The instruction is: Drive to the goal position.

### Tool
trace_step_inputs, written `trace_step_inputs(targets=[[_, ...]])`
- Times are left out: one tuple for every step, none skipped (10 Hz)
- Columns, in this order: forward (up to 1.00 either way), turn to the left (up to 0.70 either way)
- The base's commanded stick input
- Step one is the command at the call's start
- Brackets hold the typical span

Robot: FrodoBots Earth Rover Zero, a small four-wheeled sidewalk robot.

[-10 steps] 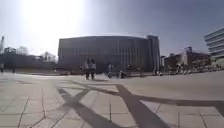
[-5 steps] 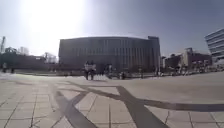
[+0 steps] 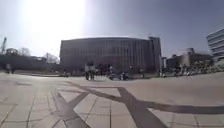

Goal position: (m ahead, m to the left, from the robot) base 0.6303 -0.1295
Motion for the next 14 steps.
trace_step_inputs(targets=[[0.50, 0.00], [0.50, 0.00], [0.50, 0.00], [0.50, 0.00], [0.50, 0.00], [0.50, 0.00], [0.50, 0.00], [0.48, 0.00], [0.30, 0.00], [0.12, 0.00], [0.00, 0.00], [0.00, 0.00], [0.00, 0.00], [0.00, 0.00]])
